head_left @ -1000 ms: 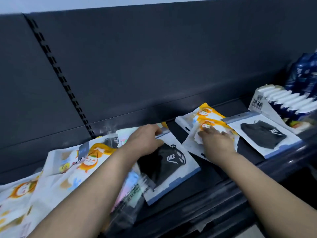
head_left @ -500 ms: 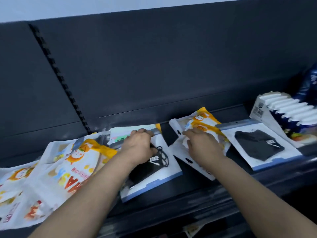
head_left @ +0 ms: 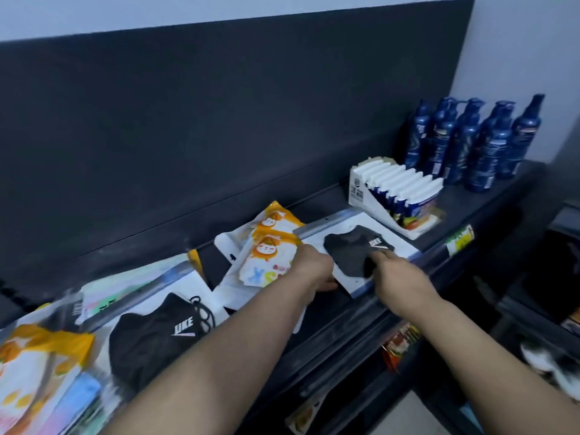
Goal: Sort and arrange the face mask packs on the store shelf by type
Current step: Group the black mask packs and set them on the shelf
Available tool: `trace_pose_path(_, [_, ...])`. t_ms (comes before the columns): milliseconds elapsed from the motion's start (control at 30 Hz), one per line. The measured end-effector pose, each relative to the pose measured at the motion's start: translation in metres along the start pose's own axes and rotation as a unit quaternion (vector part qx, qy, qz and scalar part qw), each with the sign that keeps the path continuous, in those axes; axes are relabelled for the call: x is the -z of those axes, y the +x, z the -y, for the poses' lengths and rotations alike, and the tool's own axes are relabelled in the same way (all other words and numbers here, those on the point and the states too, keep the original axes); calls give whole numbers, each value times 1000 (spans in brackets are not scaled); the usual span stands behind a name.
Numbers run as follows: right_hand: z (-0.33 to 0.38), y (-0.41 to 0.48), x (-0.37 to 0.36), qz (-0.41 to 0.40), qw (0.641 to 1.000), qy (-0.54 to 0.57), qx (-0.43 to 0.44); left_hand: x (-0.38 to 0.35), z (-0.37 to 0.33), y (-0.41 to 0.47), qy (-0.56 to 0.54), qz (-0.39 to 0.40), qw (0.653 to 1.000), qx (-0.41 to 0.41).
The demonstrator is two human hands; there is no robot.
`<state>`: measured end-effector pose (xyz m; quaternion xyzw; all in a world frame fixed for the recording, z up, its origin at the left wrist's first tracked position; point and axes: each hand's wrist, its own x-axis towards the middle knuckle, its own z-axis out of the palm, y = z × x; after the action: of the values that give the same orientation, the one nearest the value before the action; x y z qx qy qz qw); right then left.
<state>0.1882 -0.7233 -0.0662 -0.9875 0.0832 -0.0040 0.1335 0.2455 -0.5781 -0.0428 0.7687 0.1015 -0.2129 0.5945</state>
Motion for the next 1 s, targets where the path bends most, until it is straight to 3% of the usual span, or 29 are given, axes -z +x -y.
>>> trace_pose_path(167, [-5, 2, 5, -78, 997, -17, 21, -15, -1, 8, -7, -58, 996, -62])
trace_pose_path(333, [18, 9, 12, -132, 988, 34, 78, 35, -12, 12, -8, -157, 980, -122])
trace_pose_path(567, [109, 16, -6, -49, 957, 79, 275, 175, 13, -34, 37, -390, 908, -151])
trace_pose_path(800, [201, 2, -38, 69, 885, 55, 457, 273, 74, -127, -18, -489, 867, -90])
trace_pose_path(900, [227, -4, -51, 69, 892, 36, 446, 295, 89, -156, -26, -531, 844, -68])
trace_pose_path(1000, [244, 0, -63, 103, 934, -9, 341, 306, 98, -175, -29, -543, 837, -60])
